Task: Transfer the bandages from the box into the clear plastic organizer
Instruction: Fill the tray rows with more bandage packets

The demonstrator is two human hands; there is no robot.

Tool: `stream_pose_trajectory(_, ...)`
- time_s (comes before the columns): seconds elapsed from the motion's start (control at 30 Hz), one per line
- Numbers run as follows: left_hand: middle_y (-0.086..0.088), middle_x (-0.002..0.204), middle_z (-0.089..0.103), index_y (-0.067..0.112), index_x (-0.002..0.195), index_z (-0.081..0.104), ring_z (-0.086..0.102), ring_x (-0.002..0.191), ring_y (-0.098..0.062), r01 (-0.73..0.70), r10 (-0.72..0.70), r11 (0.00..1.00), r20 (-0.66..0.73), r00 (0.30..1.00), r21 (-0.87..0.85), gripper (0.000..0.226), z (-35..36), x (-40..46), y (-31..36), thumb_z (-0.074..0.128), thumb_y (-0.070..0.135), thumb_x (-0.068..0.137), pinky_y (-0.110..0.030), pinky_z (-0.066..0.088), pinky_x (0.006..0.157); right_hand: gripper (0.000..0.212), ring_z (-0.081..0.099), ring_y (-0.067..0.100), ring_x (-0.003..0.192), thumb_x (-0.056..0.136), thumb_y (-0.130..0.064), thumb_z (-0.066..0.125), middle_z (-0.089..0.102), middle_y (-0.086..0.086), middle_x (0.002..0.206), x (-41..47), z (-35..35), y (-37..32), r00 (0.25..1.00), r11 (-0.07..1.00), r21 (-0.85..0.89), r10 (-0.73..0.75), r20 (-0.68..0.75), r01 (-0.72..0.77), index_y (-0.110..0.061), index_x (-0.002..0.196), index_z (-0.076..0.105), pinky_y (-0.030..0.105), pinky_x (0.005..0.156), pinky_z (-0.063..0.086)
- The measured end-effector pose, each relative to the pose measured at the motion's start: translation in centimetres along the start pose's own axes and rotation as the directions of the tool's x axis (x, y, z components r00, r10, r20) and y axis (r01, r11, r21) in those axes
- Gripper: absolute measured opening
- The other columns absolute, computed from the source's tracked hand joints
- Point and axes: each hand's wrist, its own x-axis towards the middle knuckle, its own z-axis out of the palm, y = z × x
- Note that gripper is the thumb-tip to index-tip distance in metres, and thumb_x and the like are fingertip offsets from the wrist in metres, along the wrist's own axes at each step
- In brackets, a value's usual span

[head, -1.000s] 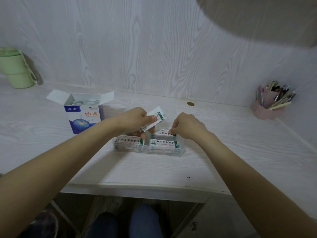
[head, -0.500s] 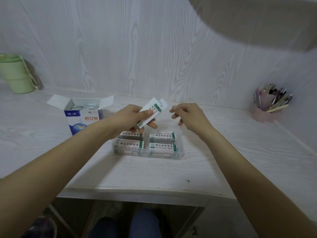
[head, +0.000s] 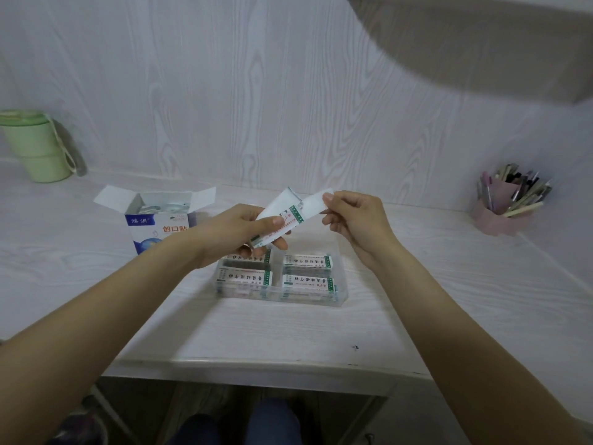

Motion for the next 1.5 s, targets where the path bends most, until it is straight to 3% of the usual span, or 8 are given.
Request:
stream_pose_trajectory(0.23, 0.003, 0.080, 0.071, 0.017, 0.101, 0.060, 0.047, 0.050, -0.010, 0.007, -0.019, 0.995, -0.124, 0.992, -0.097, 0.018, -0.4, 0.2, -0.6, 0.047, 0.028, 0.097, -0.019, 0.036, 0.049, 0.023, 0.069, 0.010, 0.072, 0.094, -0.014, 0.056, 0.071, 0.009, 0.073, 0.4, -1.4, 0.7, 0.996, 0.951, 0.295, 0.078, 0.053, -0.090, 0.003, 0.083, 0.066, 0.015, 0.070, 0.054)
stream_pose_trajectory(0.43, 0.007, 0.075, 0.072, 0.016, 0.102, 0.062, 0.048, 0.049, -0.008, -0.010, -0.014, 0.993, -0.195, 0.981, -0.118, 0.021, -0.3, 1.0, -0.5, 0.047, 0.030, 0.098, -0.019, 0.035, 0.049, 0.018, 0.063, 0.015, 0.078, 0.082, 0.006, 0.066, 0.067, 0.008, 0.086, 1.4, -2.1, 1.9, 1.000, 0.979, -0.203, -0.009, 0.009, 0.011, -0.010, 0.089, 0.069, 0.023, 0.077, 0.053)
stream_pose_trajectory(0.67, 0.003, 0.085, 0.070, 0.012, 0.113, 0.058, 0.047, 0.052, -0.009, -0.015, -0.012, 0.994, -0.254, 0.967, -0.104, 0.027, -0.2, 1.5, -0.1, 0.045, 0.030, 0.099, -0.020, 0.037, 0.051, 0.019, 0.051, -0.003, 0.066, 0.086, 0.003, 0.060, 0.064, -0.006, 0.081, 2.9, -1.4, 3.4, 0.994, 0.733, -0.672, -0.105, 0.039, 0.104, -0.010, 0.091, 0.073, 0.006, 0.060, 0.037)
stream_pose_trajectory(0.87, 0.002, 0.086, 0.070, 0.011, 0.116, 0.058, 0.048, 0.051, -0.008, -0.001, -0.020, 0.997, -0.260, 0.966, -0.079, 0.029, -0.4, 1.7, -0.4, 0.045, 0.030, 0.099, -0.019, 0.036, 0.049, 0.026, 0.054, 0.011, 0.080, 0.087, 0.007, 0.052, 0.069, 0.010, 0.101, 3.6, 0.1, 4.4, 0.983, 0.520, -0.837, -0.031, 0.181, 0.170, -0.005, 0.097, 0.072, 0.008, 0.062, 0.038)
stream_pose_trajectory(1.0, 0.002, 0.087, 0.070, 0.012, 0.116, 0.057, 0.049, 0.053, -0.009, 0.016, -0.033, 0.998, -0.264, 0.964, -0.068, 0.028, -0.5, 1.7, -0.7, 0.045, 0.030, 0.099, -0.019, 0.036, 0.050, 0.034, 0.060, 0.020, 0.086, 0.087, 0.004, 0.045, 0.069, 0.007, 0.101, 4.1, 0.8, 4.9, 0.984, 0.366, -0.915, -0.001, 0.179, 0.167, -0.014, 0.097, 0.072, 0.029, 0.071, 0.048)
stream_pose_trajectory(1.17, 0.002, 0.087, 0.070, 0.012, 0.118, 0.057, 0.049, 0.053, -0.009, 0.017, -0.037, 0.997, -0.269, 0.962, -0.075, 0.029, -0.7, 1.7, -0.9, 0.045, 0.030, 0.099, -0.018, 0.036, 0.048, 0.031, 0.063, 0.025, 0.087, 0.086, 0.001, 0.048, 0.069, 0.007, 0.100, 4.3, 0.7, 4.9, 0.975, 0.184, -0.961, 0.046, 0.219, 0.207, -0.017, 0.098, 0.071, 0.030, 0.067, 0.047)
stream_pose_trajectory(1.4, 0.004, 0.086, 0.071, 0.014, 0.113, 0.058, 0.050, 0.054, -0.010, 0.003, -0.023, 0.997, -0.260, 0.965, -0.077, 0.025, -0.7, 1.5, -0.8, 0.045, 0.030, 0.099, -0.020, 0.037, 0.052, 0.025, 0.066, 0.023, 0.084, 0.088, -0.001, 0.050, 0.071, 0.007, 0.092, 3.9, 0.5, 4.4, 0.962, 0.409, -0.891, 0.097, 0.257, 0.196, -0.014, 0.095, 0.071, 0.038, 0.078, 0.054)
stream_pose_trajectory(1.5, 0.003, 0.087, 0.071, 0.016, 0.112, 0.059, 0.050, 0.053, -0.009, 0.001, -0.018, 0.997, -0.248, 0.969, -0.072, 0.023, -0.7, 1.4, -0.8, 0.046, 0.030, 0.099, -0.020, 0.037, 0.052, 0.024, 0.066, 0.013, 0.080, 0.092, -0.004, 0.050, 0.072, 0.002, 0.086, 3.1, 0.6, 3.2, 0.974, 0.629, -0.752, -0.037, 0.223, 0.196, -0.015, 0.096, 0.071, 0.027, 0.076, 0.052)
